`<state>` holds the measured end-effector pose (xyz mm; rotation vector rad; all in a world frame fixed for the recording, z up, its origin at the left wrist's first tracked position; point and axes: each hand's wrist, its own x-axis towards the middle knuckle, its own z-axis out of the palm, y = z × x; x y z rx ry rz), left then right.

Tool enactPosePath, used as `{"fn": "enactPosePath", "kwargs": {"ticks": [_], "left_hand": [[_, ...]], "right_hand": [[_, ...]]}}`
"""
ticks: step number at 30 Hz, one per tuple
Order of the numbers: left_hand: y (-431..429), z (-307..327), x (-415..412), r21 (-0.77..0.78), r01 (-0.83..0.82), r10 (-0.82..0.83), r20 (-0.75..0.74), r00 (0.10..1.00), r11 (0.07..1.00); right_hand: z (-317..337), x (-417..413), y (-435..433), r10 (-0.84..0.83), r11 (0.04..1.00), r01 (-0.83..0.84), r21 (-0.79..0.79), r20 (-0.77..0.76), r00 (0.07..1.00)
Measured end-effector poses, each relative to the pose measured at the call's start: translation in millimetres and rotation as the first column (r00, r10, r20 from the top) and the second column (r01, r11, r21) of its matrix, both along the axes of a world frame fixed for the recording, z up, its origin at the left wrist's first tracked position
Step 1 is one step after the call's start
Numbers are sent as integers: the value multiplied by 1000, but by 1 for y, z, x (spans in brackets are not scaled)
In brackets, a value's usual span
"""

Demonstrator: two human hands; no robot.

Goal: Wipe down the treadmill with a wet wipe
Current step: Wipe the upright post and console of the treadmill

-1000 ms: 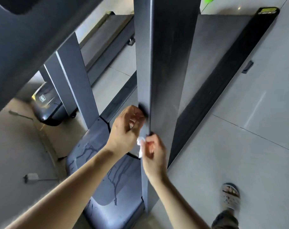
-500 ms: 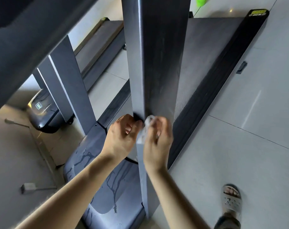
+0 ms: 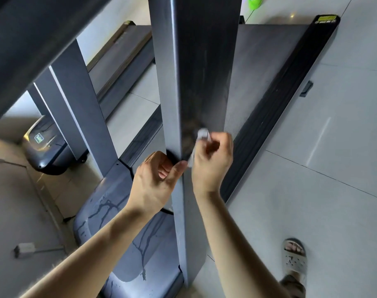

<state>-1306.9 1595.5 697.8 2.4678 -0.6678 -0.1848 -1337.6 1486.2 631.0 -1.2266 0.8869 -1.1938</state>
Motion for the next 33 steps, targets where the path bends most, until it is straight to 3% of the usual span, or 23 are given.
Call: {"fn": "enactPosePath", "kwargs": {"ticks": [3,5,7,9,12,16,18,21,23,25,30,33], "left_hand": [[0,1,-1,24,12,-13,39,999,1000],[0,1,0,28,18,-19,37,999,999],[0,1,0,28,15,-16,30,999,999],[1,0,1,45,2,-3,23,1000,999],[0,0,0,42,3,-4,17,1000,999],[0,-1,-1,36,2,-2,17,1000,999],[0,-1,-1,42,-5,4,22,1000,999],[-1,3,-1,62,-2,1,21,1000,998],[-2,4,0,86,-11,11,-3,1000,996],[-2,6,1,103,-20,24,-34,999,995],[-1,4,-2,109,-47,54,-55,997,993],[-1,4,-4,101,-68,74,-62,995,993]], "right_hand": [[-58,-27,53,55,944,-16,330,-109,993],[-65,-36,74,98,809,-26,588,-91,991],[-48,-30,65,89,735,-29,677,-54,995],[-17,-16,31,16,791,-21,611,14,1000],[24,5,-26,-16,949,-19,315,106,994],[19,13,-35,-118,991,118,55,-14,993],[-17,5,-4,-87,975,102,196,-83,993],[-44,-21,30,88,815,44,578,-198,976],[-33,-23,18,152,759,10,651,-192,969],[-5,-8,-17,116,795,16,607,-178,977],[80,36,-115,34,948,-19,319,-42,999],[89,34,-120,-29,990,30,135,-12,1000]]}}
